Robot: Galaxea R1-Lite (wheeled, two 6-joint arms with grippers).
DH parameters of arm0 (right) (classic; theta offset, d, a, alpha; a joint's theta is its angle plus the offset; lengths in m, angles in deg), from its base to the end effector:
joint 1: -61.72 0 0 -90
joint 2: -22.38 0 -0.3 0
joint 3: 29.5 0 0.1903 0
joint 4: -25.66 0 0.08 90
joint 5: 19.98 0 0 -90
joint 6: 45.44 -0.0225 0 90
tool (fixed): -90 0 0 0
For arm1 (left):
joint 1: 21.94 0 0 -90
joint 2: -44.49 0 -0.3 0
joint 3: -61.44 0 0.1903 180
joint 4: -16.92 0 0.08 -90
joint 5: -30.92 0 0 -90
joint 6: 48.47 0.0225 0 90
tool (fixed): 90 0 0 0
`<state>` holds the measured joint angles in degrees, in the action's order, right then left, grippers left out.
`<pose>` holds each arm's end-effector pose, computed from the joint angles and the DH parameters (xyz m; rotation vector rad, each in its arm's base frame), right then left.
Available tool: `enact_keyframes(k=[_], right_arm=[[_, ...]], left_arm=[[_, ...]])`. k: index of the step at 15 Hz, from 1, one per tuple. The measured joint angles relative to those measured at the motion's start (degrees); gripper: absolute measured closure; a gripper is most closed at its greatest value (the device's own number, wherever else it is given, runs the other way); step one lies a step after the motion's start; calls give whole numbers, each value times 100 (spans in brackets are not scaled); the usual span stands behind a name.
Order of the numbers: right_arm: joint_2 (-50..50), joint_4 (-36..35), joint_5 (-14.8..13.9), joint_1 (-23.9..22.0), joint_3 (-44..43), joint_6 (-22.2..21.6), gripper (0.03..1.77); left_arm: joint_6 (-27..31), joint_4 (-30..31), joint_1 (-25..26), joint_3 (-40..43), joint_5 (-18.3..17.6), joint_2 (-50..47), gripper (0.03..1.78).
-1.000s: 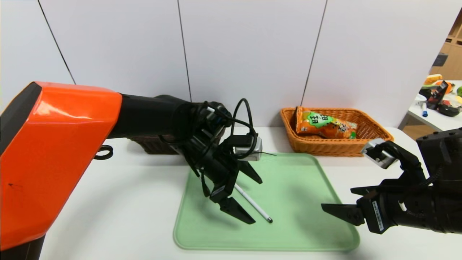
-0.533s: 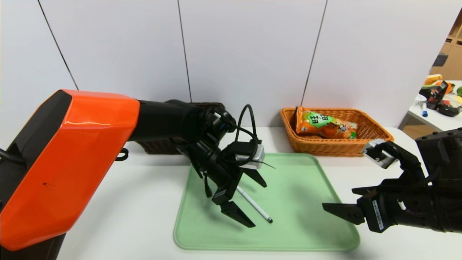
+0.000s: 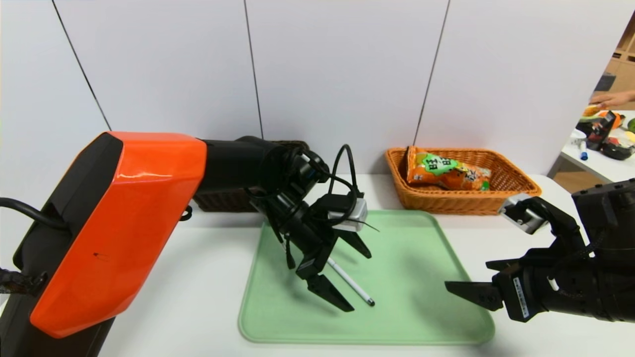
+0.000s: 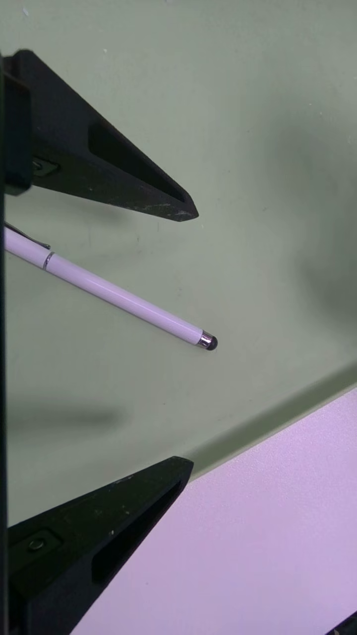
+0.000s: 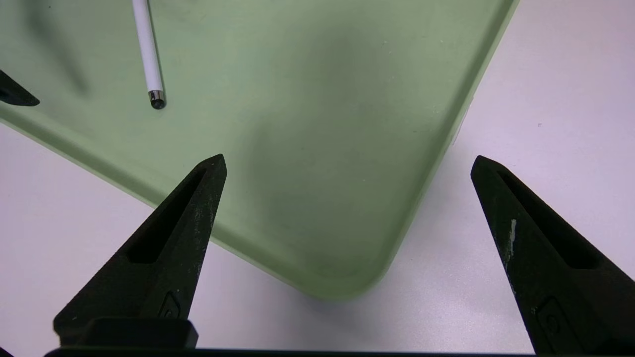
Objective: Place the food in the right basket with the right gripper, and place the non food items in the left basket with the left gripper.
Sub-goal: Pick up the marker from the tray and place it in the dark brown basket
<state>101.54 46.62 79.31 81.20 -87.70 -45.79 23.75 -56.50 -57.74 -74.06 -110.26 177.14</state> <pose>0.1848 0.0692 0.1583 -0.0599 0.7376 0.4771 0.3341 -0.2626 0.1414 0.6859 0.3145 -1.8937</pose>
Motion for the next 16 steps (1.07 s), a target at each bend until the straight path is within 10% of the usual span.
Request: enact_keyframes(k=[16], right_arm=[[96,-166,16,-6,82,-5,10]], left_arm=[[553,-46,4,-96,695,11,12]])
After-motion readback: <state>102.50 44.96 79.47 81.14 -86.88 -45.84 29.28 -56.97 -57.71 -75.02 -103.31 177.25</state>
